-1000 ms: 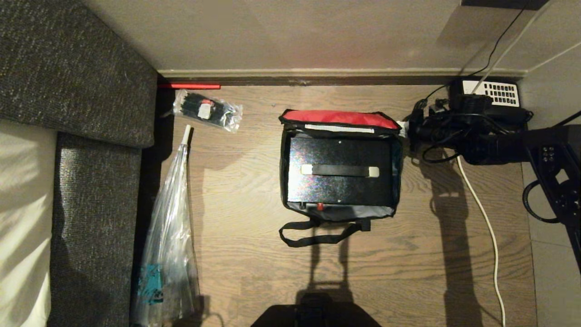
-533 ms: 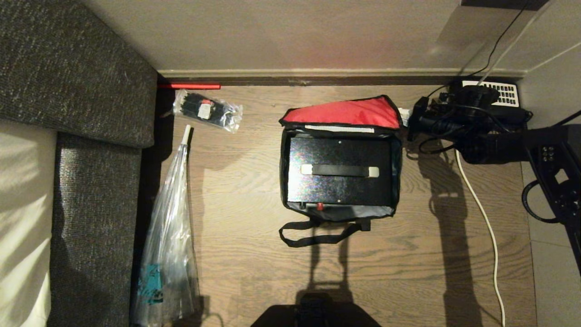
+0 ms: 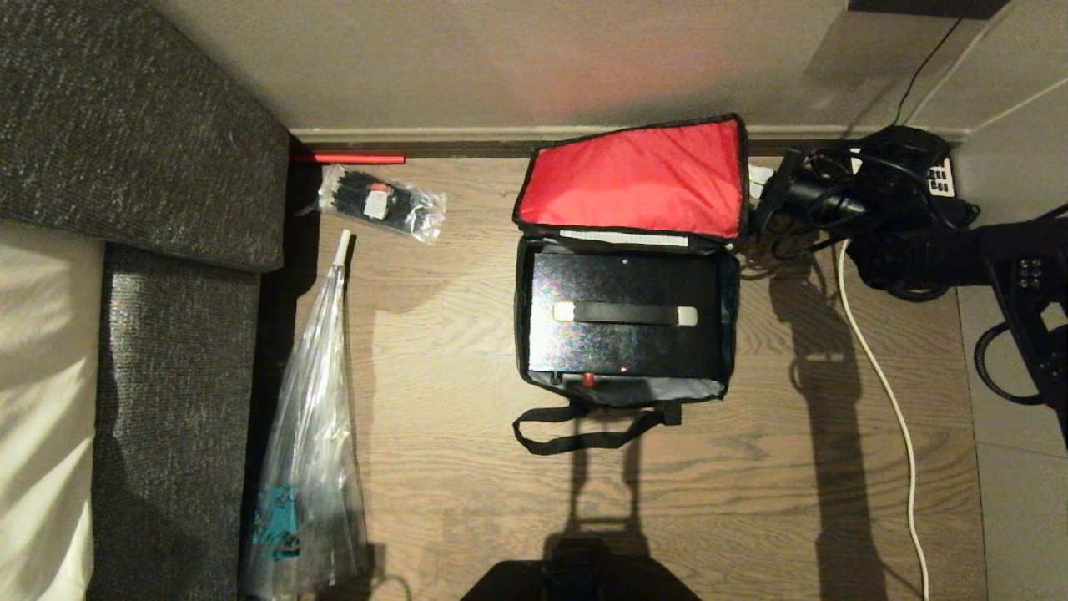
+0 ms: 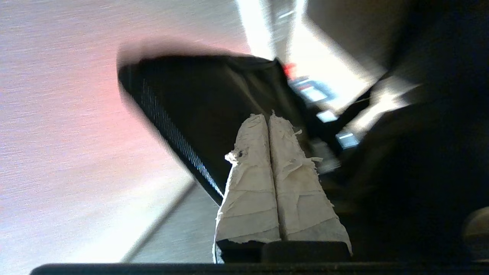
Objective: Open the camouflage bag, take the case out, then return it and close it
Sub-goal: Close the top of the storage box
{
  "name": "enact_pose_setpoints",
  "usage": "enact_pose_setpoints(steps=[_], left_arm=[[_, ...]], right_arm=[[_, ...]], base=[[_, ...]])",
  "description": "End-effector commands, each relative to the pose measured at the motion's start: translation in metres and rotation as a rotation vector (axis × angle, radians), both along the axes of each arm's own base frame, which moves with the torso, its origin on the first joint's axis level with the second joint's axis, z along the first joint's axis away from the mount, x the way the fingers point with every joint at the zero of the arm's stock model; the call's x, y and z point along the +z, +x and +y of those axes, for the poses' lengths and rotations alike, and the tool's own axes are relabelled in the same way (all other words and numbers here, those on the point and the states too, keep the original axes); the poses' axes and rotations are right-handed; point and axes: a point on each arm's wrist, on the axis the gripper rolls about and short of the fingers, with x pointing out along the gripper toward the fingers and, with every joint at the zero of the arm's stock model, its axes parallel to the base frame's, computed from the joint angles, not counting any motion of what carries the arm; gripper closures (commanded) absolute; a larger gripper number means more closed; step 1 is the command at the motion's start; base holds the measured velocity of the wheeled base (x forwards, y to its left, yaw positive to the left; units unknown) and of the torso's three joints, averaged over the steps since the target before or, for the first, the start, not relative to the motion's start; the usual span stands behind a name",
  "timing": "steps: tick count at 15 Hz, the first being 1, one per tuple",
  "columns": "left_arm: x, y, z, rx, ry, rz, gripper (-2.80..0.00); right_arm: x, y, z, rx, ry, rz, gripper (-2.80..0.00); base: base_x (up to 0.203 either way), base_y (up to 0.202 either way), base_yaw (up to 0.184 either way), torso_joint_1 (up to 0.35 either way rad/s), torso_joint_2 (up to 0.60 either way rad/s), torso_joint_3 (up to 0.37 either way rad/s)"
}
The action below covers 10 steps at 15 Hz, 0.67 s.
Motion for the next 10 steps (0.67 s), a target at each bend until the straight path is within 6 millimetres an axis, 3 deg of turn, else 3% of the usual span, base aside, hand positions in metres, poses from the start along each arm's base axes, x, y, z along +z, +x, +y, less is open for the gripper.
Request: enact_pose_setpoints(steps=[1, 10], left_arm=[[0.0, 0.0, 0.0, 0.0, 0.0, 0.002, 0.0], [0.0, 0.0, 0.0, 0.0, 0.0, 0.002, 0.0]], right_arm=[[0.021, -0.012, 0.0, 0.045, 0.04, 0.003, 0.0], [0.055, -0.053, -0.006, 0.301, 0.081, 0.202, 0.0]], base=[[0.0, 0.0, 0.0, 0.0, 0.0, 0.0], [0.0, 0.0, 0.0, 0.0, 0.0, 0.0]])
